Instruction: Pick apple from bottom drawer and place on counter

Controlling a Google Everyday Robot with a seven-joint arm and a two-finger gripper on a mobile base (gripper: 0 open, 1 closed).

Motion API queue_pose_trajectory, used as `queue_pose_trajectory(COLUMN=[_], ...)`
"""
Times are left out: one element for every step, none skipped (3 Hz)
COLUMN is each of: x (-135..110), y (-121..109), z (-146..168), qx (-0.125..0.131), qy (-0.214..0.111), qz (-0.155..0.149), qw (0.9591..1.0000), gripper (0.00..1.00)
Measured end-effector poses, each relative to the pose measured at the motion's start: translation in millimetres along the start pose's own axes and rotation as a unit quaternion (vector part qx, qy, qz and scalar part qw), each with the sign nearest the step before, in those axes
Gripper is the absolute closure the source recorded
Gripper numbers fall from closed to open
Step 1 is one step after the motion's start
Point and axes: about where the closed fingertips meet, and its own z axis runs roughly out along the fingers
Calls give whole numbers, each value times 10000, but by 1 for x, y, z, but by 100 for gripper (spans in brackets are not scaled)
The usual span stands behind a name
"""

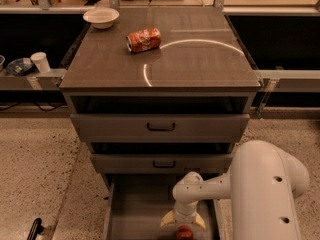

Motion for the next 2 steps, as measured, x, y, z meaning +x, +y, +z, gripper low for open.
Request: queue_pose_trajectory(x=[0, 2], y=[2, 2], z=[2, 8], qx=[204, 438], qy=[176, 376], qz=[58, -5], qw=[9996, 9983], gripper=[0, 0])
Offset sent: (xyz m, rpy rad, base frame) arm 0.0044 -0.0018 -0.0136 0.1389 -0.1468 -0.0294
